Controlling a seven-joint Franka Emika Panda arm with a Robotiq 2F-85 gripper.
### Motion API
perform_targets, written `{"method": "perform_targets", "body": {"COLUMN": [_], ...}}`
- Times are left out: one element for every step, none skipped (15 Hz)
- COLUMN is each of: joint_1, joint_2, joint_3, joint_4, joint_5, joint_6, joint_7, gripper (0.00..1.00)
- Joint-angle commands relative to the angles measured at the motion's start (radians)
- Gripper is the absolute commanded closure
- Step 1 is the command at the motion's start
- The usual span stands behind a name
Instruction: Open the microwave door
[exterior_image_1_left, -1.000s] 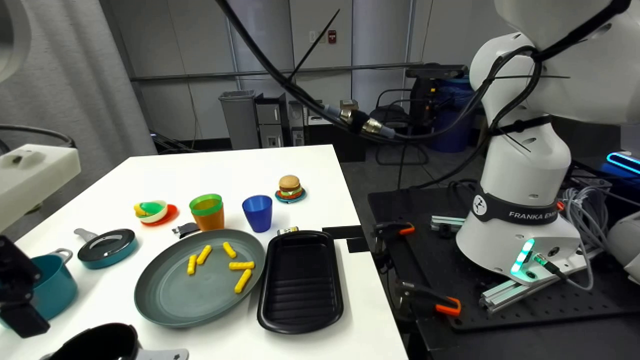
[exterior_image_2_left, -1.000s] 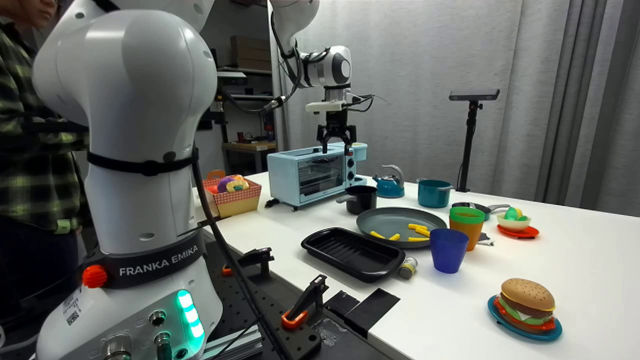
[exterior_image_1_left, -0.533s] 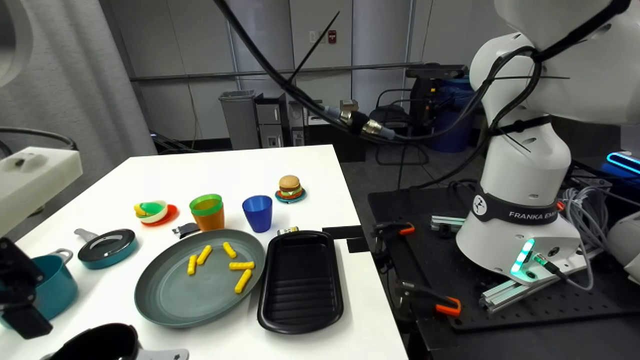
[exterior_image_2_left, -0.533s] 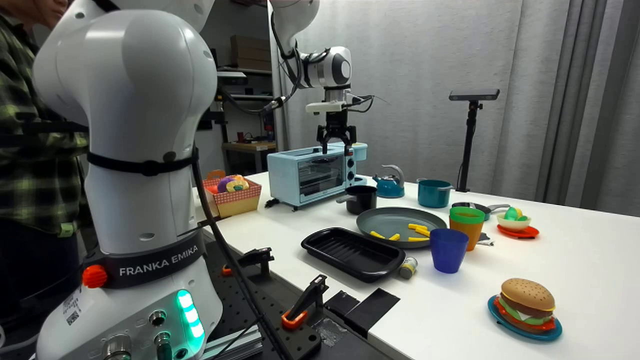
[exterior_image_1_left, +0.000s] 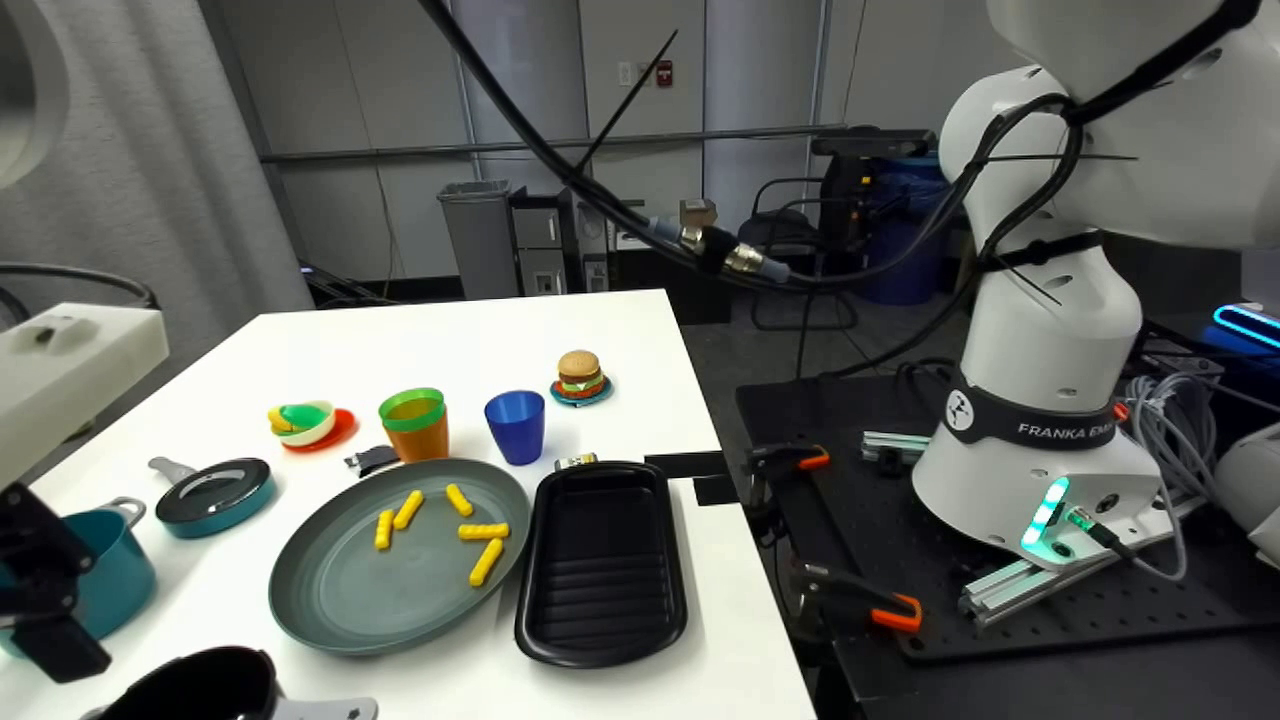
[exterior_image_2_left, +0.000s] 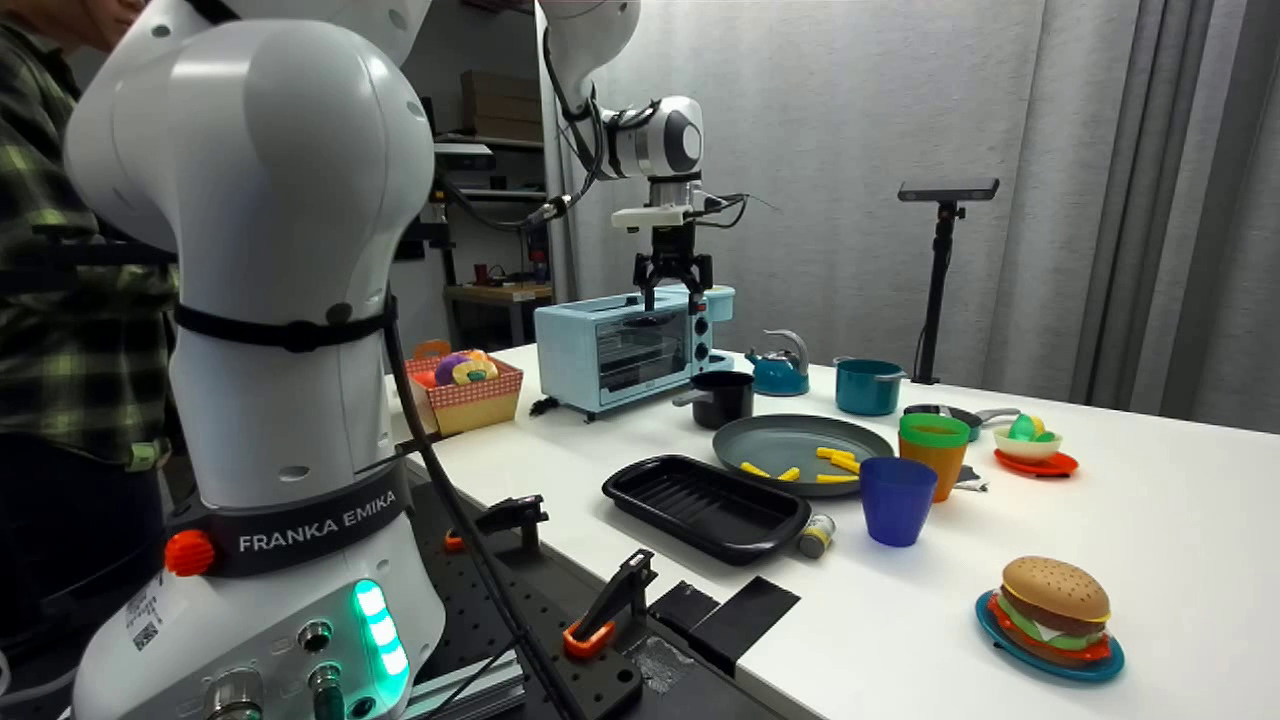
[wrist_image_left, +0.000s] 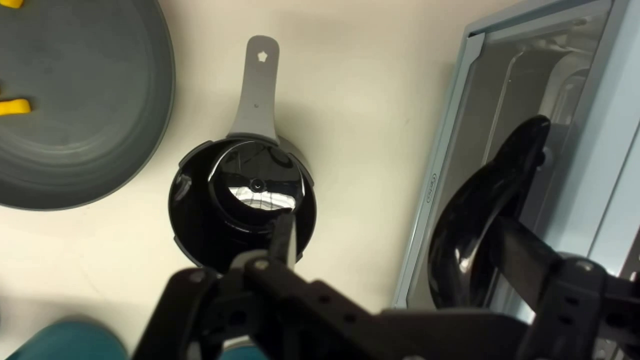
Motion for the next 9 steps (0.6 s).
{"method": "perform_targets", "body": {"joint_1": [0.003,0.003,0.004,0.005,0.006,0.006,0.006,0.007,0.006], "joint_2": [0.027,0.032,0.035,0.039,0.044,0.049,0.055,0.059,0.062], "joint_3": [0.005,0.006,0.007,0.008,0.009,0.01,0.011,0.012,0.013], "joint_4": [0.048,0.051,0.052,0.054,0.056,0.059,0.062,0.063,0.064], "joint_5": [-0.01,-0.009,-0.009,-0.01,-0.01,-0.009,-0.009,-0.009,-0.009], "joint_6": [-0.025,-0.026,-0.027,-0.027,-0.027,-0.027,-0.027,-0.026,-0.025], "joint_7": [-0.017,-0.02,-0.023,-0.027,-0.031,-0.036,-0.04,-0.043,-0.048], "gripper": [0.0,0.0,0.0,0.0,0.0,0.0,0.0,0.0,0.0]}}
